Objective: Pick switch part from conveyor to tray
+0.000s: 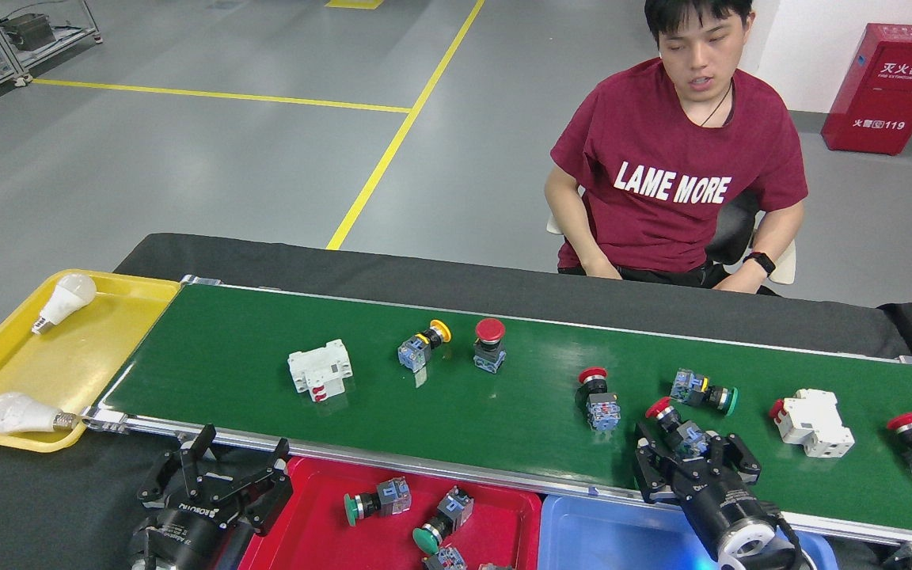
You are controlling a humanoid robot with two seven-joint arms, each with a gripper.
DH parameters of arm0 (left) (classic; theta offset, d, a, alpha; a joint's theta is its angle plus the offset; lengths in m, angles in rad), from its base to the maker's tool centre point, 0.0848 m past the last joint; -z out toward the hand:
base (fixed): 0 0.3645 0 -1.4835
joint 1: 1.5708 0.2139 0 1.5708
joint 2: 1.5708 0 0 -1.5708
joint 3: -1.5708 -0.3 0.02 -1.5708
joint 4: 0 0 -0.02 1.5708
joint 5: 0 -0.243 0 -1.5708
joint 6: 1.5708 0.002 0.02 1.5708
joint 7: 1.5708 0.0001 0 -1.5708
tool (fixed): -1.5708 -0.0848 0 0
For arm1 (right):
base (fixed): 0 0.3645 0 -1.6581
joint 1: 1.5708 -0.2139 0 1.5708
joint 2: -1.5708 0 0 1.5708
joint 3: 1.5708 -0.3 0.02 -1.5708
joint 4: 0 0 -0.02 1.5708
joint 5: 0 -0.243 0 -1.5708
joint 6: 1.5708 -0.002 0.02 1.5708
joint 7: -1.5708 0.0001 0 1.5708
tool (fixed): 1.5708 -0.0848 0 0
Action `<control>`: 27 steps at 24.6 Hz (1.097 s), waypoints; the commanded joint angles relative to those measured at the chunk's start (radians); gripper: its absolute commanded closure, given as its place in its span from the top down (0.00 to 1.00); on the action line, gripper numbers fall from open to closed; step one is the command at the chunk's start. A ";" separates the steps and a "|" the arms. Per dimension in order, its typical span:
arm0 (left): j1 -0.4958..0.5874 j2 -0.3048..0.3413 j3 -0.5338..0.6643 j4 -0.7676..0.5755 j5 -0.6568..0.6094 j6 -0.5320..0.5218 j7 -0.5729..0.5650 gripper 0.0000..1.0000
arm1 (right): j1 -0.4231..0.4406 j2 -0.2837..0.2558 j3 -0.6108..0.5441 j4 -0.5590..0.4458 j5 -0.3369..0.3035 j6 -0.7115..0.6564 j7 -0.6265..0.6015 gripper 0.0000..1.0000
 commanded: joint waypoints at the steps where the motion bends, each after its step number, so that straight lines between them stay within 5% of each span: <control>1: -0.063 0.004 -0.005 0.020 -0.004 0.016 0.001 1.00 | -0.010 -0.005 0.000 -0.016 -0.023 -0.050 -0.001 0.02; 10: -0.249 0.004 -0.042 0.236 -0.070 0.090 -0.005 1.00 | 0.048 -0.002 0.045 -0.217 -0.066 -0.311 -0.014 0.03; 11: -0.255 0.004 -0.042 0.251 -0.070 0.091 -0.007 1.00 | 0.044 0.015 0.103 -0.217 -0.061 -0.311 -0.014 0.10; 12: -0.272 0.003 -0.042 0.279 -0.070 0.093 -0.007 1.00 | 0.036 0.029 0.166 -0.216 -0.043 -0.299 -0.011 0.31; 13: -0.299 0.000 -0.042 0.314 -0.070 0.094 -0.007 1.00 | 0.031 0.040 0.212 -0.211 -0.014 -0.271 -0.006 0.85; 14: -0.324 0.000 -0.041 0.345 -0.070 0.096 -0.007 1.00 | 0.031 0.058 0.246 -0.211 0.011 -0.236 -0.003 0.98; 19: -0.414 0.014 -0.036 0.487 -0.068 0.136 -0.005 1.00 | 0.035 0.069 0.309 -0.209 0.021 -0.204 -0.003 0.99; 24: -0.482 0.014 -0.038 0.575 -0.070 0.205 -0.005 0.97 | 0.030 0.052 0.236 -0.216 0.017 -0.204 -0.006 0.99; 27: -0.551 0.034 -0.039 0.673 -0.068 0.260 0.004 0.64 | 0.030 0.034 0.060 -0.222 0.017 -0.205 -0.012 0.98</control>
